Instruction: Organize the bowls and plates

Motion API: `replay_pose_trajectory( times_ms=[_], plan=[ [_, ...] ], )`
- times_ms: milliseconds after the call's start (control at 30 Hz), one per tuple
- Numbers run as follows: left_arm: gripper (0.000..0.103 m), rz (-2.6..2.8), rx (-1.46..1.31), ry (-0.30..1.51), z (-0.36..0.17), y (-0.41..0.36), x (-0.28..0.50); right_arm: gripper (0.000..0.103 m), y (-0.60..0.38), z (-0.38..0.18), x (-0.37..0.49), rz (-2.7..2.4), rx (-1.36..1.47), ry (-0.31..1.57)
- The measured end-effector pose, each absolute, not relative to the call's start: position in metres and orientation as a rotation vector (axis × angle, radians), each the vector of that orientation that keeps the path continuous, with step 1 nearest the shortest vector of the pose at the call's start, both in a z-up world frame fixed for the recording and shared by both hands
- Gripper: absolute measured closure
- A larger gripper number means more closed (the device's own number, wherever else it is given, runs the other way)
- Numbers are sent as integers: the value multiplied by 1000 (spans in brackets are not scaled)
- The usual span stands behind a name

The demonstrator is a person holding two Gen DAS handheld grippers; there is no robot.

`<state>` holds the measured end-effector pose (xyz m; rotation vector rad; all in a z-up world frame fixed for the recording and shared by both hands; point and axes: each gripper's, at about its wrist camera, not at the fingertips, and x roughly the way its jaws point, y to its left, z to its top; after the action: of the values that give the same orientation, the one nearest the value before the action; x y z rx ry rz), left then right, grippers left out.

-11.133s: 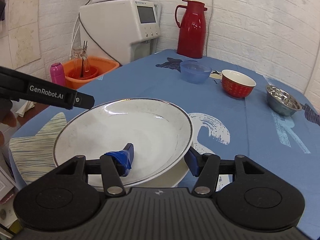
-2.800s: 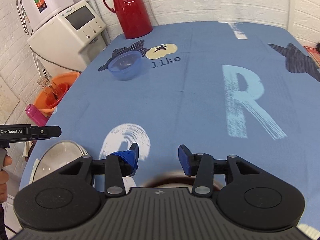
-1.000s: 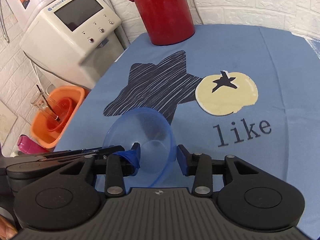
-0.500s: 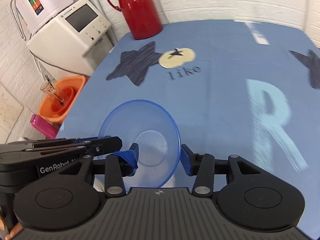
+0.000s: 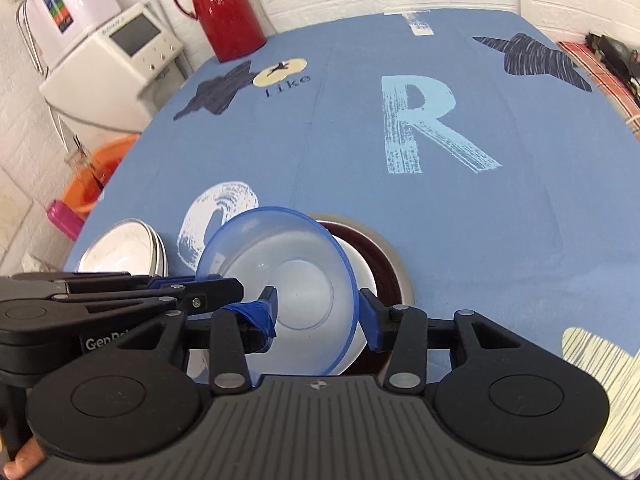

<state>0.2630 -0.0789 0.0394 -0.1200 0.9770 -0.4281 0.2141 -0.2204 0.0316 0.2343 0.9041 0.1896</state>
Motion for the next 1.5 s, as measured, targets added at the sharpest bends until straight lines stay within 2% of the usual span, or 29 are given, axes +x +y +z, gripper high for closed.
replay_pose_trajectory(
  times_ms=[67,167,200,433,733,1100,1500],
  plan=[
    [94,-432,-133,978,41,-76,263,75,-227,33,209,185,265,876],
    [49,-388,-124,946,47,-72,263,74,-239,41,201,153,295,819],
    [47,-392,-124,927,50,-70,261,74,-242,43,200,148,301,805],
    [46,-410,-111,882,63,-49,260,72,-265,39,160,125,391,642],
    [44,-462,-26,968,51,-18,280,71,-263,8,104,39,512,546],
    [44,-604,47,1130,31,-34,314,70,-278,9,115,-51,511,582],
    [41,-593,78,1134,13,-42,317,69,-275,-1,147,5,350,757]
  ],
)
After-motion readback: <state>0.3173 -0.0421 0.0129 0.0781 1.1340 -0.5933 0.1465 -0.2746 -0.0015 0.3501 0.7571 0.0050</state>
